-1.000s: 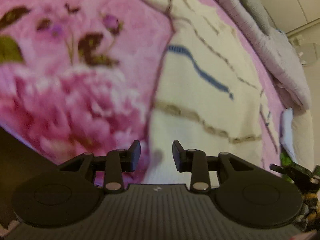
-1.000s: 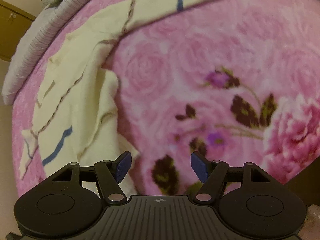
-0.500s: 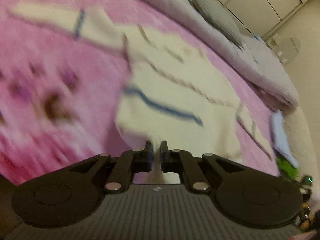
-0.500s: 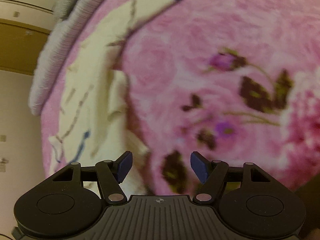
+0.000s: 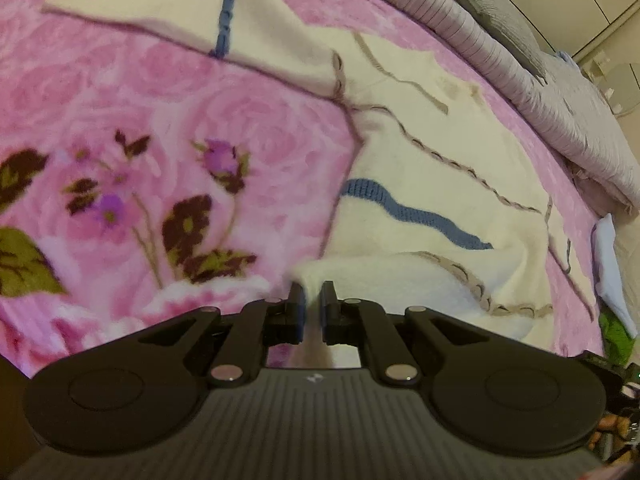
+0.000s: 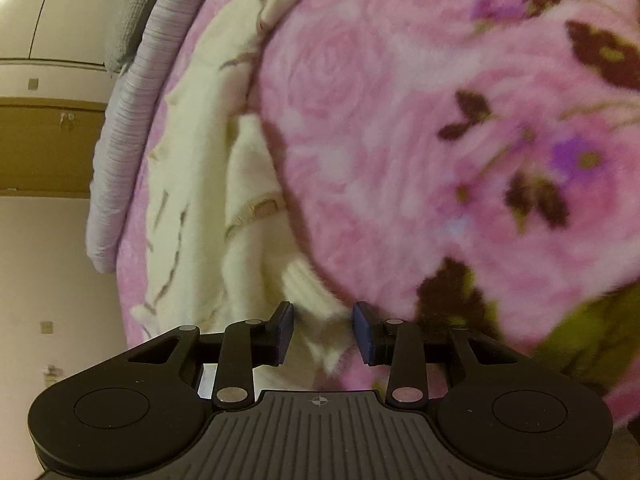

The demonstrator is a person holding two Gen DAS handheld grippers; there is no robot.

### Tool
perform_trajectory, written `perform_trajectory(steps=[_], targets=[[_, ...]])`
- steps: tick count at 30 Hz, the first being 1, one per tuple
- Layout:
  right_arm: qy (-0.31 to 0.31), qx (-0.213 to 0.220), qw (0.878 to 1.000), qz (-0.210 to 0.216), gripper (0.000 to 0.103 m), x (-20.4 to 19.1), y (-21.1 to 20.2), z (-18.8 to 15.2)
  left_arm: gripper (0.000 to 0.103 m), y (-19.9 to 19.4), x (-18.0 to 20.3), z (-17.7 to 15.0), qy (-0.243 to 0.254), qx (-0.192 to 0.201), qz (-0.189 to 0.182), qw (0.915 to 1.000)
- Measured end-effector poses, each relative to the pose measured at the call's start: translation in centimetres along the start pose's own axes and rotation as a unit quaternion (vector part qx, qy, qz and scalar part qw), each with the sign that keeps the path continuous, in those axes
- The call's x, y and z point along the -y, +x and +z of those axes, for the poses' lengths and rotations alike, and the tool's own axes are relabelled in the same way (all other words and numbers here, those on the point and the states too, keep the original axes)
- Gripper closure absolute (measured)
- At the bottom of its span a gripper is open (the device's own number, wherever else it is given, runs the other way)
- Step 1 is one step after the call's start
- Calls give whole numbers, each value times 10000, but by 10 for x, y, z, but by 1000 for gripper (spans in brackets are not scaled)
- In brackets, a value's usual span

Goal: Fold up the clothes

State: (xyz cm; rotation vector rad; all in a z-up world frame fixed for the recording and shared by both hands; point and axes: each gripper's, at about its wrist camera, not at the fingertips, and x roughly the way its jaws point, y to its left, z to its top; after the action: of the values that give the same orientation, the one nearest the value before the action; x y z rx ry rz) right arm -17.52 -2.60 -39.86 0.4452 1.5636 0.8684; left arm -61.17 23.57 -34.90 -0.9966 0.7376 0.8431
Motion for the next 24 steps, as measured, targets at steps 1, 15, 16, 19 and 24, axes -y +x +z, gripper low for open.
perform_trajectory(steps=[1,15,16,19,24], targets=[[-113,5,9999,-17,71,-3,4,0,98,2,1,0,32,-26,5,10000],[-2011,842,9710,-985,97,-64,-184,36,98,-35,45,-78,85,-572,-338,9978],[-1869,501,9723,-1311,97,-49,-172,36,98,-27,48,-85,86,-697,-144,9974],[-1351,-337,9687,-2055,97,0,-140,32,98,-9,50,-100,144,-1032,431,9936],[-1165,-177,9818,-1489,91,24,-136,32,86,-18,45,-100,-105,-796,311,9963]])
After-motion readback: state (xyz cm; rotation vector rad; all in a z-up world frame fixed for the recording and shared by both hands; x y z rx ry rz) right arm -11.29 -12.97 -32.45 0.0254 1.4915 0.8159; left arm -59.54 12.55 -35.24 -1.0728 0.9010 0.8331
